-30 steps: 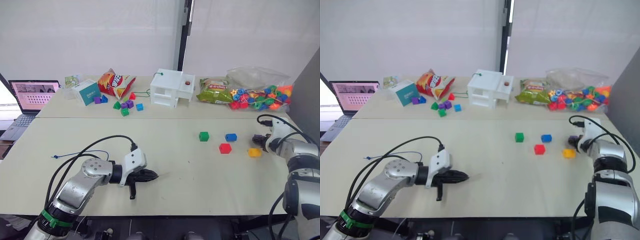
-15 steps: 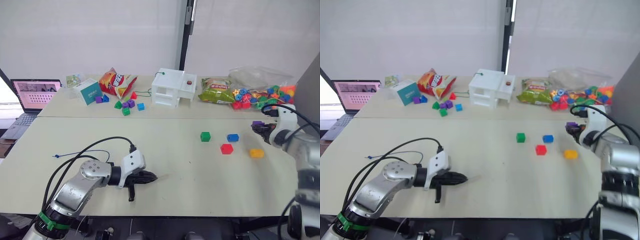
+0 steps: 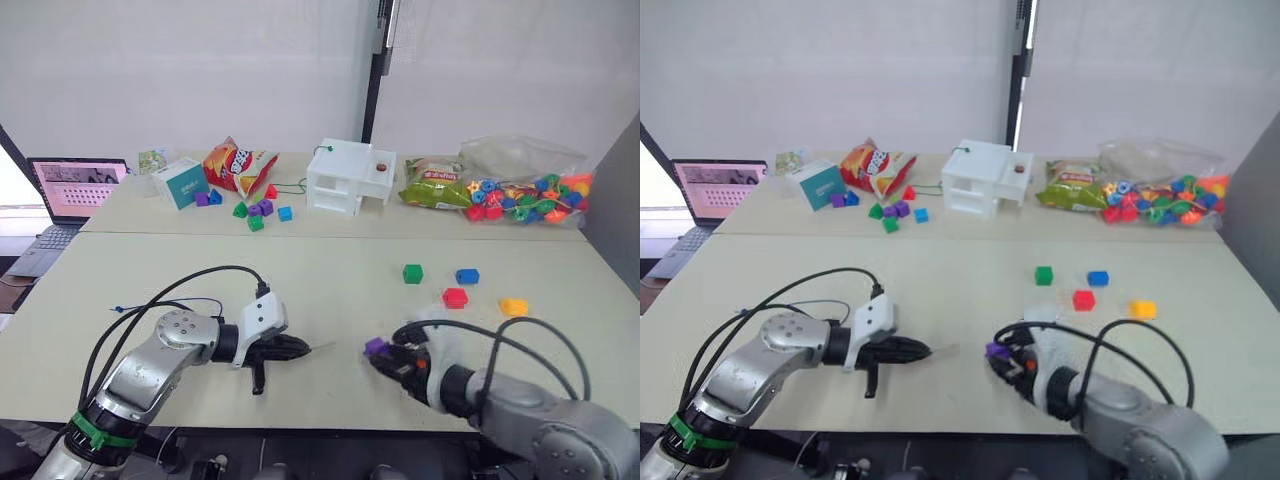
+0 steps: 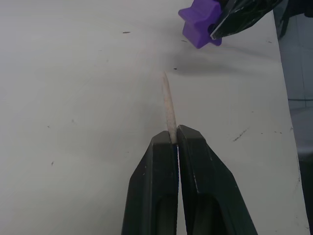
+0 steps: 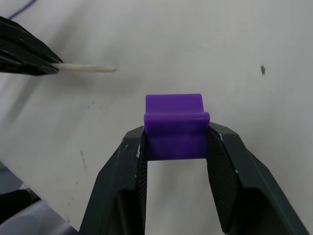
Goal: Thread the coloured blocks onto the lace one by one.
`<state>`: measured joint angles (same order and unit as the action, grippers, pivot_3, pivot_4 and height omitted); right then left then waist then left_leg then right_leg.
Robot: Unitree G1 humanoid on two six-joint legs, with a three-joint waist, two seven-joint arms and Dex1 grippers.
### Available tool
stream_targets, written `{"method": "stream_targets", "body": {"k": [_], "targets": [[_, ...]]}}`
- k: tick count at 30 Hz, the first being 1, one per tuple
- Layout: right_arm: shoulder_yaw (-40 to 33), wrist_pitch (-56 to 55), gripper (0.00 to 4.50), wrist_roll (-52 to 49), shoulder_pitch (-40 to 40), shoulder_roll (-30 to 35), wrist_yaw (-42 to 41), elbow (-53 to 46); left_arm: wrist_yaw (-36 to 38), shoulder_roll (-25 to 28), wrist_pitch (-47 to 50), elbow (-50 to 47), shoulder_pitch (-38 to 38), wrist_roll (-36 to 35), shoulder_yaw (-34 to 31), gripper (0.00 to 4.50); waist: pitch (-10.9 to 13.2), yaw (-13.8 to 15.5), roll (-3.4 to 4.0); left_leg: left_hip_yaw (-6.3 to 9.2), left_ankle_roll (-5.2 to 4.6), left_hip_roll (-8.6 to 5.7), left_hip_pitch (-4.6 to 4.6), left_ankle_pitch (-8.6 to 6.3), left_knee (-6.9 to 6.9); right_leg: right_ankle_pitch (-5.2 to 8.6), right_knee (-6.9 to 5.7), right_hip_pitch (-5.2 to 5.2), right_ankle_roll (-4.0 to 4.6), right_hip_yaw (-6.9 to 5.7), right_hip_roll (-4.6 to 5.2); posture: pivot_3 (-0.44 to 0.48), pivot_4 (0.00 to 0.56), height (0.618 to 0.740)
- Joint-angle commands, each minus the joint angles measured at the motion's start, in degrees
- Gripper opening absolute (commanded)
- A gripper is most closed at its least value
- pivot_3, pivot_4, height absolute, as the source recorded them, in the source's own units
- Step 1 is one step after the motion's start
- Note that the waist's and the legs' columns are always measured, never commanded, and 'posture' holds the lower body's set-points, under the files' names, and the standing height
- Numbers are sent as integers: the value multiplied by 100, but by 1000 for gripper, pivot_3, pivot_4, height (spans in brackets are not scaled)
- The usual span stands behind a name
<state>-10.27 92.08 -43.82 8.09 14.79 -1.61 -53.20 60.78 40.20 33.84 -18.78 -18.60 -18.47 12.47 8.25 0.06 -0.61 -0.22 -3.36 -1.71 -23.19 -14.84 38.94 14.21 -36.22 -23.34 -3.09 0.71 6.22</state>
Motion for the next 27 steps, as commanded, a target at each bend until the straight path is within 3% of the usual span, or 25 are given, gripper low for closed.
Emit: {"method": "stream_targets", "body": {"k": [1,8,10,17,22,25,27], "targets": [[484,41,1161,364,-31,-103,325,207,77,50,-50,-59,-62,-88,-43,0,0,-12,-1,1,2,1,4,1,-1,0,0,2,0,-2,-5,0,150,740],[1075,-361,1161,1030,-209,-460,570,447,58,83,-9,-137,-13,-94,-97,0,-3,-77,-5,3,7,8,19,4,-6,3,-3,14,4,-4,-19,0,150,740],[1051,-408,2205,1121,-156,-397,529,313,42,97,8,-160,18,-106,-129,0,-3,-83,-6,2,8,10,28,4,-6,3,-3,20,4,-3,-21,0,150,740],[260,35,4487,564,643,-151,-404,-239,9,162,25,-249,145,-130,-186,0,-2,-81,-5,4,9,10,21,5,-7,3,-6,11,5,-3,-22,0,150,740],[269,-304,4487,-260,1195,1408,-2132,177,-15,154,81,-266,138,-180,-192,0,1,-67,-6,7,6,9,18,4,-7,3,5,16,4,-9,-18,0,150,740],[1200,-1993,4487,134,1205,3000,-4049,981,1,206,101,-352,159,-204,-156,0,10,-73,-4,4,4,8,16,2,-7,3,13,18,3,-11,-18,0,150,740],[1994,-3601,4487,972,1386,3675,-5228,1779,32,277,162,-461,193,-278,-200,0,13,-80,-10,2,2,10,18,1,-7,3,15,21,3,-12,-20,0,150,740]]}}
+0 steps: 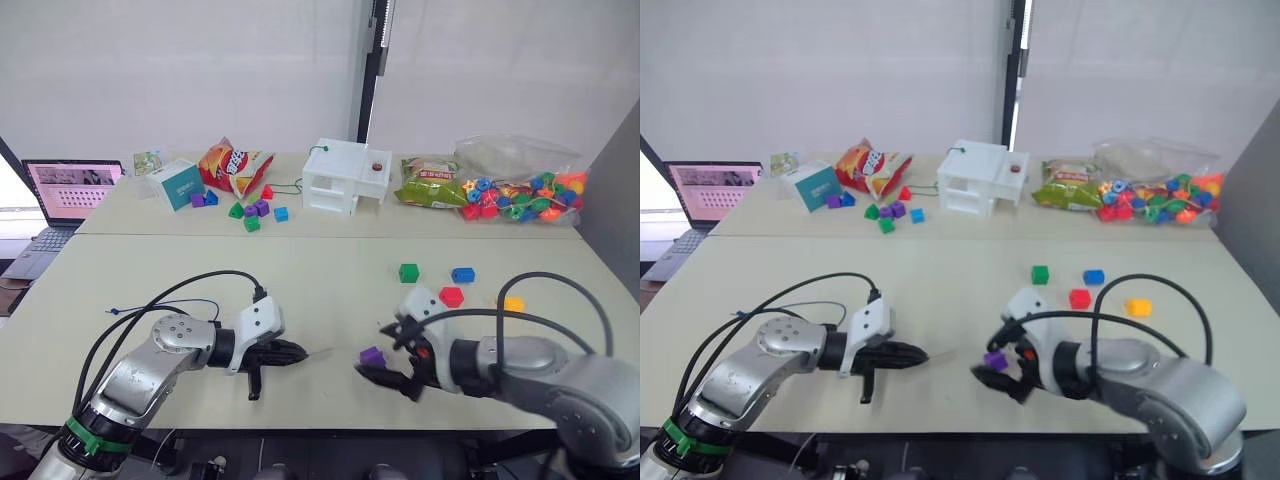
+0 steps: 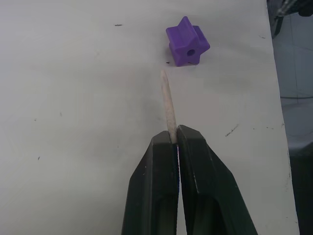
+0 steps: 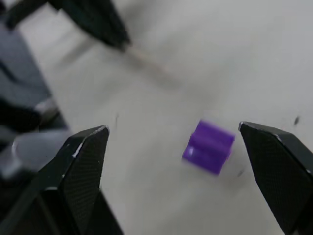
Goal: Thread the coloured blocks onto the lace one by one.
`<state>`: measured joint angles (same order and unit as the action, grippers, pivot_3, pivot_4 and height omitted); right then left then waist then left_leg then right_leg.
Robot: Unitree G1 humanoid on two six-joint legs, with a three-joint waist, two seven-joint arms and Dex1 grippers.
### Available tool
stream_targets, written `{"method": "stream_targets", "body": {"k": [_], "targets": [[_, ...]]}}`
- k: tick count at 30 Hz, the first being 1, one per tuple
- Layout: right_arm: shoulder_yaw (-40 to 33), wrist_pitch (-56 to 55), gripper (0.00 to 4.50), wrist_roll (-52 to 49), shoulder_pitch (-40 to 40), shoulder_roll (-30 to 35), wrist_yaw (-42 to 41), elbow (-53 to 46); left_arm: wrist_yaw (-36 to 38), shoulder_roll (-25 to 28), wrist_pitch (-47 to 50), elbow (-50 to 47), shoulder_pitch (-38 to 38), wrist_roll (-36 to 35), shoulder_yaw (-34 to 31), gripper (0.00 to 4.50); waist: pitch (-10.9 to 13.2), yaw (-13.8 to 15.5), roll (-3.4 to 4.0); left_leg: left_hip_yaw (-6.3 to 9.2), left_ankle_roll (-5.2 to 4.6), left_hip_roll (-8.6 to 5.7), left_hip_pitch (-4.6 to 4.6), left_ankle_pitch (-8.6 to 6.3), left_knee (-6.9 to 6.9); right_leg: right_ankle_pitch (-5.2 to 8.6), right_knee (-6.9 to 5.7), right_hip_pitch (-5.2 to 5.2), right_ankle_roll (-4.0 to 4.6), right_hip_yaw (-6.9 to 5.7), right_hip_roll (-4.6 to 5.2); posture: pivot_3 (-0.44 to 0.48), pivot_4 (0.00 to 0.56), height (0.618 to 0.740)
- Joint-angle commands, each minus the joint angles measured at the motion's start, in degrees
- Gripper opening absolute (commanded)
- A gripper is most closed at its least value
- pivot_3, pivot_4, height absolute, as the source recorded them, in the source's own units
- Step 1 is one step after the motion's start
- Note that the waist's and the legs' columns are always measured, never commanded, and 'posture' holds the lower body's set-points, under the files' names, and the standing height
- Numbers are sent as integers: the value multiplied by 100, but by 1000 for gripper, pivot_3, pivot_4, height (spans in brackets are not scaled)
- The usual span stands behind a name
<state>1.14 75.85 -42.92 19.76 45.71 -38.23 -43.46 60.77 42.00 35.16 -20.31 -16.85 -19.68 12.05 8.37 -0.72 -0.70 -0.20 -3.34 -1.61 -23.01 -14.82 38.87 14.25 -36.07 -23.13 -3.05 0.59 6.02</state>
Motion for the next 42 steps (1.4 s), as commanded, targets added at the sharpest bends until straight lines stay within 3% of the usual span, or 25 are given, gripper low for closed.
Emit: {"method": "stream_targets", "body": {"k": [1,7,12,18,19,28,35,42], "targets": [[1184,-2714,4487,1278,340,792,-2051,1191,46,138,50,-359,42,-189,-179,0,2,-26,-3,-2,0,0,0,0,0,0,1,-1,-1,1,-1,0,150,740],[2181,-5819,4487,2685,1169,563,-3701,3114,46,253,53,-427,103,-224,-187,0,5,-28,-7,-14,0,15,0,0,2,0,-3,-6,0,12,-12,0,150,740],[2532,-6971,4487,3177,1511,93,-4399,4176,15,302,78,-545,190,-262,-196,0,7,38,-10,-12,1,14,-6,0,6,-1,-5,-10,1,9,-4,0,150,740],[2612,-7610,4487,3541,1708,-303,-4706,5100,-39,332,80,-672,302,-290,-187,0,8,66,-11,-10,2,9,-11,0,7,-2,-8,-14,1,8,5,0,150,740],[2588,-7693,4246,3562,1725,-351,-4735,5239,-47,340,65,-724,364,-293,-191,0,8,64,-11,-10,2,9,-11,0,6,-2,-9,-15,2,9,6,0,150,740],[2328,-7653,1354,3625,1584,-522,-4497,5524,-87,249,-2,-726,362,-208,-31,0,8,70,-11,-3,10,10,-9,3,4,-5,-12,-17,8,10,10,0,150,740],[2191,-6169,1353,3844,1172,-417,-3863,4492,-224,-83,102,-200,-376,319,696,0,7,122,-10,0,12,6,-12,4,5,-6,-15,-18,8,8,11,0,150,740],[2198,-5600,1353,3957,839,-308,-3578,3891,-144,-251,317,-85,-914,451,1079,0,7,131,-11,0,11,5,-13,4,6,-6,-15,-18,8,6,5,0,150,740]]}}
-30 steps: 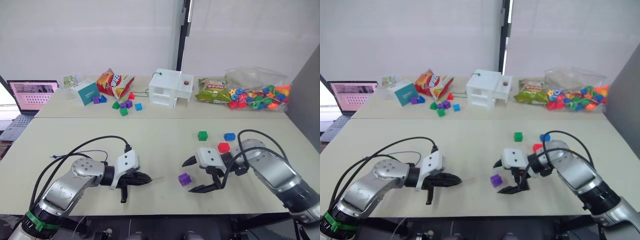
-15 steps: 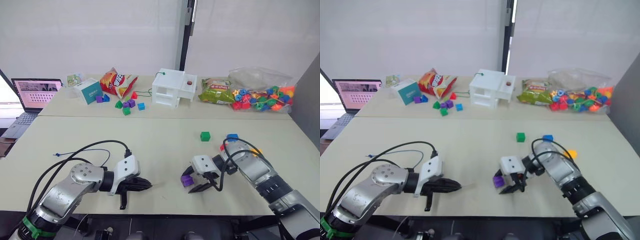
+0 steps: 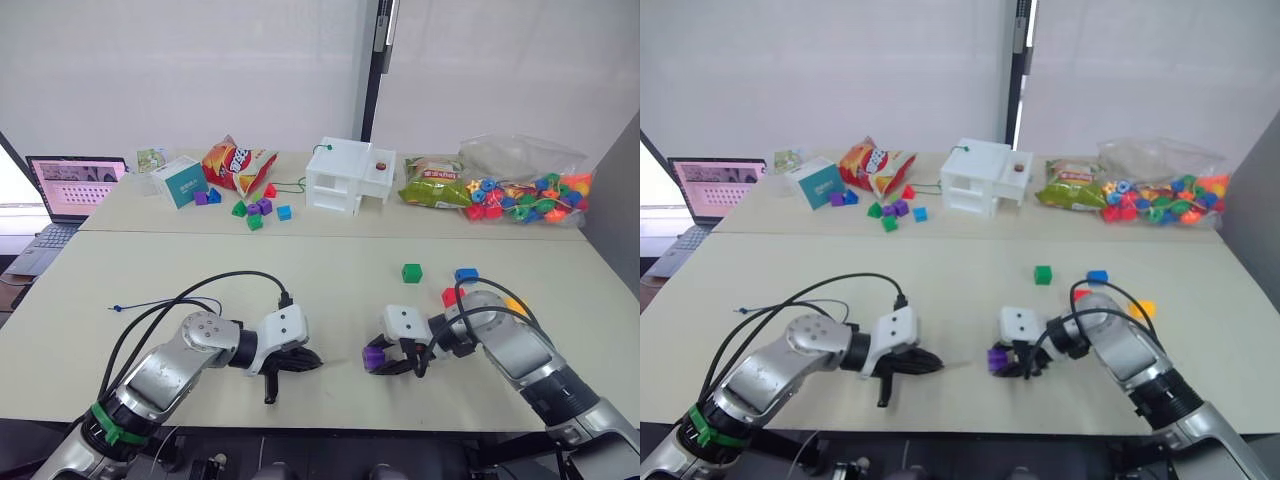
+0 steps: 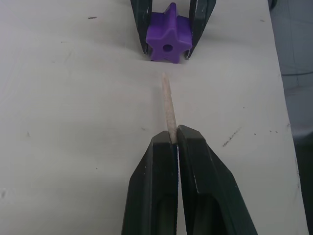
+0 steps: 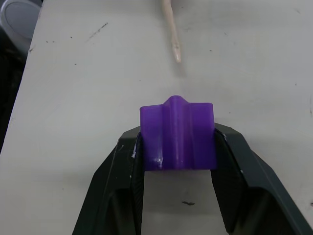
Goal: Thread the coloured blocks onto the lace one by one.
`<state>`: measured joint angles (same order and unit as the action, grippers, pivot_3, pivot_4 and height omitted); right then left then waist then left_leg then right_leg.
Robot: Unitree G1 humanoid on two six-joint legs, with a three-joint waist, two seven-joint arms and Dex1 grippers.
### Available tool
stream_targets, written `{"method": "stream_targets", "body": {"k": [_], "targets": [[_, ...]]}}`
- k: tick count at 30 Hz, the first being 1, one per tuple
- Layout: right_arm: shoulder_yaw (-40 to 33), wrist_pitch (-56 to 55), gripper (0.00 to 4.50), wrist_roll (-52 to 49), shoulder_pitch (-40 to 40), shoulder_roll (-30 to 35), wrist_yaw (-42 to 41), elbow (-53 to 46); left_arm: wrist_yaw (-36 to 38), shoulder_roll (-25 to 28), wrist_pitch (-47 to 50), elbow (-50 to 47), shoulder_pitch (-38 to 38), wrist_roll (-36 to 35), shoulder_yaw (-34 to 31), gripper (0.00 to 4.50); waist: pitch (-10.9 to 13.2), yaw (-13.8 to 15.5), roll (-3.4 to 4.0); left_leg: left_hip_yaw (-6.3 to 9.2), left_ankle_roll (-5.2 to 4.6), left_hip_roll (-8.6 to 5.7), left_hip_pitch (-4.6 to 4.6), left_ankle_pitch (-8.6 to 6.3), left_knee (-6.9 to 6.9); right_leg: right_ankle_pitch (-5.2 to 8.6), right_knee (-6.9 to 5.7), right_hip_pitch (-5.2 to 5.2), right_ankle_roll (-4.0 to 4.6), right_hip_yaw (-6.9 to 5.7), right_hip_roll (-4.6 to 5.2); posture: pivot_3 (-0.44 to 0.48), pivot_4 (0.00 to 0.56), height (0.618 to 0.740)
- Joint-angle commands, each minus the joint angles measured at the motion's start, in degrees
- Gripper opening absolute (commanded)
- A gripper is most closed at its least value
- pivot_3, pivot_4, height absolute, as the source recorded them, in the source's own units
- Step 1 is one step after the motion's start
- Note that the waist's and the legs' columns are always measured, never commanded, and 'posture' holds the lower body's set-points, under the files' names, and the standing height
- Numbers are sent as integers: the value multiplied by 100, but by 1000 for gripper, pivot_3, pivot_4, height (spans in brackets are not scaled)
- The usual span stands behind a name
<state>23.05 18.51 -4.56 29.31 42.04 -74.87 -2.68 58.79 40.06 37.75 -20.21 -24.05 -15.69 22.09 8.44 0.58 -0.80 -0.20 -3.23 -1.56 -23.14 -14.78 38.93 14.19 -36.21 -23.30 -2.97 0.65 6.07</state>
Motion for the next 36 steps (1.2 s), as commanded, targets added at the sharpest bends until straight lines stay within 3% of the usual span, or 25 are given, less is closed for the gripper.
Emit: {"method": "stream_targets", "body": {"k": [1,11,25,36], "targets": [[9,165,1353,131,-131,55,116,-222,64,-93,103,-109,-280,40,119,0,0,2,0,0,0,0,1,0,0,0,0,1,0,-1,0,0,150,740],[78,448,1353,165,-125,-35,182,-477,121,-371,378,-54,-752,-17,319,0,0,-27,-1,0,-2,0,3,1,5,0,-1,7,-1,-2,-10,0,150,740],[43,541,1353,187,-204,91,155,-568,161,-99,456,-84,-669,55,347,0,0,-18,0,1,-2,1,4,1,7,0,-1,8,-1,-2,-12,0,150,740],[45,652,1353,163,-203,138,135,-677,10,-210,383,-38,-528,99,375,0,0,2,-1,1,-2,0,3,1,9,0,0,9,-1,-2,-12,0,150,740]]}}
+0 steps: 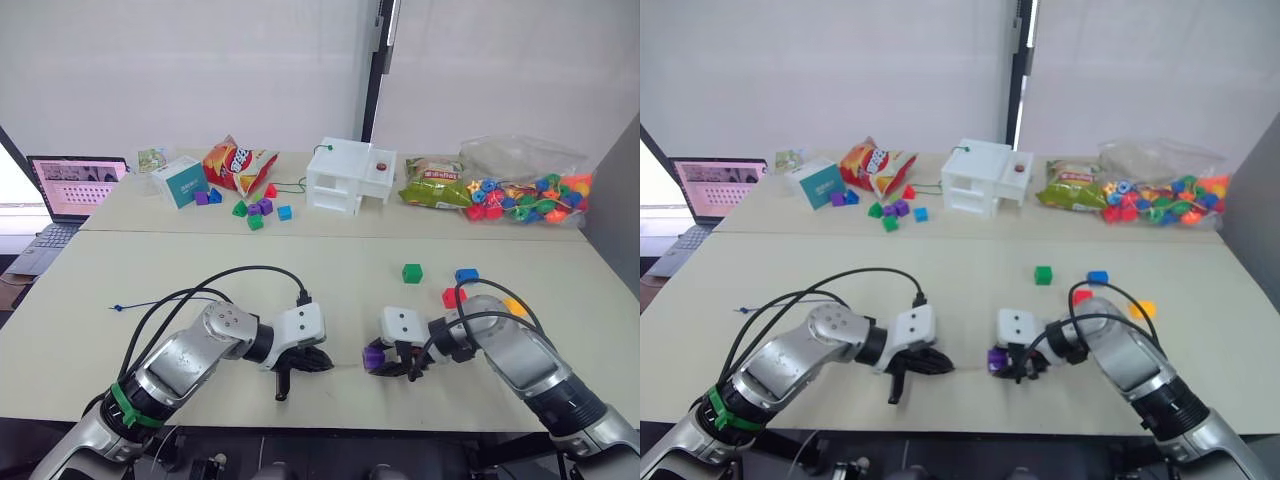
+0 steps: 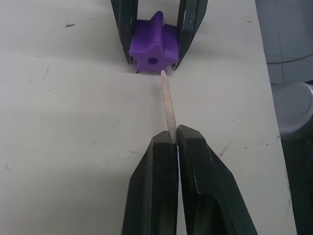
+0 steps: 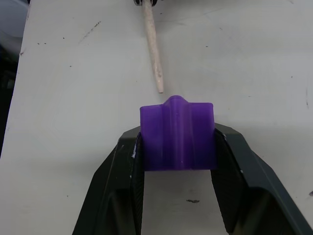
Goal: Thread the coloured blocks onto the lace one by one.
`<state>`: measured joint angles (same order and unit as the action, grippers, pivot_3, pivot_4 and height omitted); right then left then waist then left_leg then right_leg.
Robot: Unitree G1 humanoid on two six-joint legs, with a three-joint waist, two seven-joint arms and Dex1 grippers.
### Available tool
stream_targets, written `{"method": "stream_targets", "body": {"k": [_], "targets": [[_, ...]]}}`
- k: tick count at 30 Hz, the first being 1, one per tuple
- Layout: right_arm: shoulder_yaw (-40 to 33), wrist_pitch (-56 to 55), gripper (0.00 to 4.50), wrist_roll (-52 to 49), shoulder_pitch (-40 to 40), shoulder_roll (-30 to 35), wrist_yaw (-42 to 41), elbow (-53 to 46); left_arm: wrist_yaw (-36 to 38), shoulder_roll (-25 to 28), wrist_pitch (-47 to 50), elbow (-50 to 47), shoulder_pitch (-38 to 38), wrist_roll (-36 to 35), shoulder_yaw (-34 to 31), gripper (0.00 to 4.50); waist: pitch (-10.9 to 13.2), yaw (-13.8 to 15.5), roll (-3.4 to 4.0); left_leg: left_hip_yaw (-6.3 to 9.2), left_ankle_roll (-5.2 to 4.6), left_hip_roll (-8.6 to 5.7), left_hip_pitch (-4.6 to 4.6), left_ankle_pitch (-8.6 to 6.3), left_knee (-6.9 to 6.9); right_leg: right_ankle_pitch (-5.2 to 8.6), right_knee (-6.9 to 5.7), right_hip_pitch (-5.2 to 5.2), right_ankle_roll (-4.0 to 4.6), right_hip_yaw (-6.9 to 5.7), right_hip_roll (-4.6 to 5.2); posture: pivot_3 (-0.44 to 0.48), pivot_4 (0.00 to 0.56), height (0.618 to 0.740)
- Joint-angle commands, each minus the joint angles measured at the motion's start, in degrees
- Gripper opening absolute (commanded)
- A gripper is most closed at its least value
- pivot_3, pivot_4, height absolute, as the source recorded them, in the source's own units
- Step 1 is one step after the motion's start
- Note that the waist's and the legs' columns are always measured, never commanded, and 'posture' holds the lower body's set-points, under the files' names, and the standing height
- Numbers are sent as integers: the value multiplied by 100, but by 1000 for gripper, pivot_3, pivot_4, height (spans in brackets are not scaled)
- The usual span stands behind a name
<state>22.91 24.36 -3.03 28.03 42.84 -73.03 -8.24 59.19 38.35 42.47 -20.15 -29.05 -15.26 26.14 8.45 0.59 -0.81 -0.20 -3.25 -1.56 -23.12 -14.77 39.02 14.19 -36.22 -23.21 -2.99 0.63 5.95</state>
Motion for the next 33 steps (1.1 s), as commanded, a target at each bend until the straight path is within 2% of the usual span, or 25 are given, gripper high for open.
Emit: {"method": "stream_targets", "body": {"k": [1,22,33], "targets": [[58,74,1353,7,-72,61,-49,-124,-30,-47,-95,-36,-28,58,-32,0,0,1,0,0,0,0,0,0,0,0,0,0,0,0,0,0,150,740],[16,311,1353,-19,-159,138,13,-354,34,-700,-239,422,-378,193,142,0,0,11,0,0,-1,-1,-1,0,6,0,-2,1,0,-2,0,0,150,740],[26,418,1353,-2,-189,88,120,-354,-91,-1326,-496,842,-542,420,302,0,0,11,0,1,-2,-3,-3,-1,17,-2,-4,5,-3,-1,1,0,150,740]]}}
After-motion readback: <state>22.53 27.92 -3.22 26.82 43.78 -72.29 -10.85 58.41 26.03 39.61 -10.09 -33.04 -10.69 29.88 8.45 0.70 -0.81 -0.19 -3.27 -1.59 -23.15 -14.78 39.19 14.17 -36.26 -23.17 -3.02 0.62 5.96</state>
